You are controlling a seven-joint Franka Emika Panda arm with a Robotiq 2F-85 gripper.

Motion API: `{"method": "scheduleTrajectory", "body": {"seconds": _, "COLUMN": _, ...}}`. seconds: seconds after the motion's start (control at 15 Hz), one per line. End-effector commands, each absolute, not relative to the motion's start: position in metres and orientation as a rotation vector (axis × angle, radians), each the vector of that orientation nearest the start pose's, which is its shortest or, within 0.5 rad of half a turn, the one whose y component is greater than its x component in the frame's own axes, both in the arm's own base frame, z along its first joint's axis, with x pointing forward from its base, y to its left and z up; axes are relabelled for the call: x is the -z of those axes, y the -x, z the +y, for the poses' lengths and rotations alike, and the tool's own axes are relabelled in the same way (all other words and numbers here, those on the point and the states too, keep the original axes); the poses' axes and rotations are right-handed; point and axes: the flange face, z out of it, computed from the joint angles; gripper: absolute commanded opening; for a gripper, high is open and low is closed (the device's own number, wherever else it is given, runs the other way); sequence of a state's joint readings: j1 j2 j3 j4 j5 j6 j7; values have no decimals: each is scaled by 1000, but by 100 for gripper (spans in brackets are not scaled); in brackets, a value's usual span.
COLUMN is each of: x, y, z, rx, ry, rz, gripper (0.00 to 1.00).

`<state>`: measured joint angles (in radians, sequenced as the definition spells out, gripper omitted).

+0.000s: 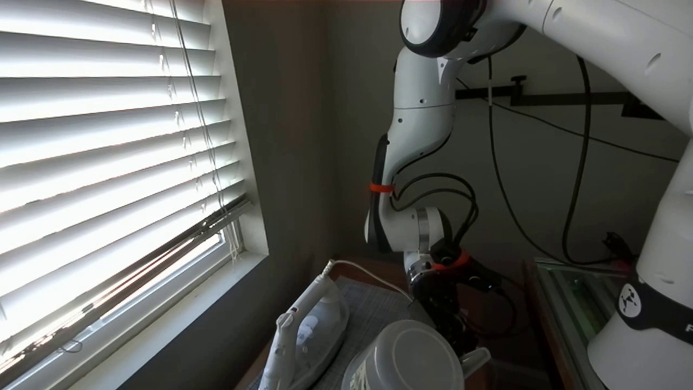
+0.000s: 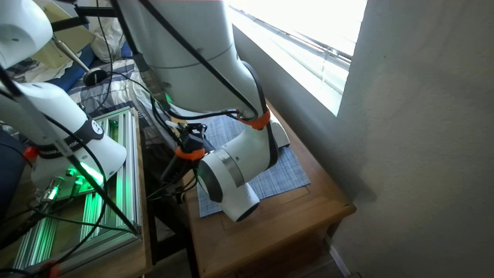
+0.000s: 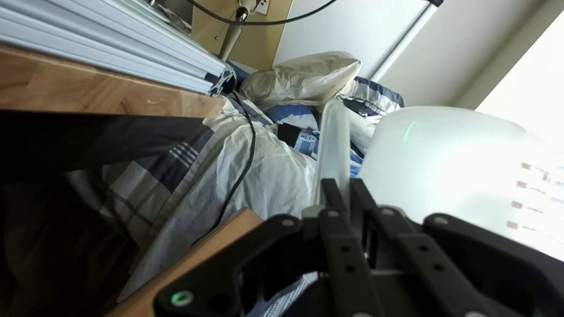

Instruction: Turn the plastic jar over

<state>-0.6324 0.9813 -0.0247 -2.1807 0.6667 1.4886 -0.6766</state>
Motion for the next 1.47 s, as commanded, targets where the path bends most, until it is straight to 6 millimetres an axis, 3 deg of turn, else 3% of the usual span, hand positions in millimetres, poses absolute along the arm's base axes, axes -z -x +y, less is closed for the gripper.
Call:
{"method": "scheduleTrajectory", "body": {"seconds": 0.0, "x": 36, "y": -278, "z": -133, "rx": -966, "ry": 1432, "rz": 575, "gripper": 2}}
{"method": "scheduleTrajectory", "body": {"seconds": 0.93, "x": 50, "y": -273, "z": -154, "rx": -1059, "ry": 1352, "rz": 782, "gripper": 2}}
{"method": "scheduleTrajectory", "body": {"seconds": 1.4, "x": 53, "y": -272, "z": -155, "rx": -1124, "ry": 1285, "rz": 859, "gripper": 2}}
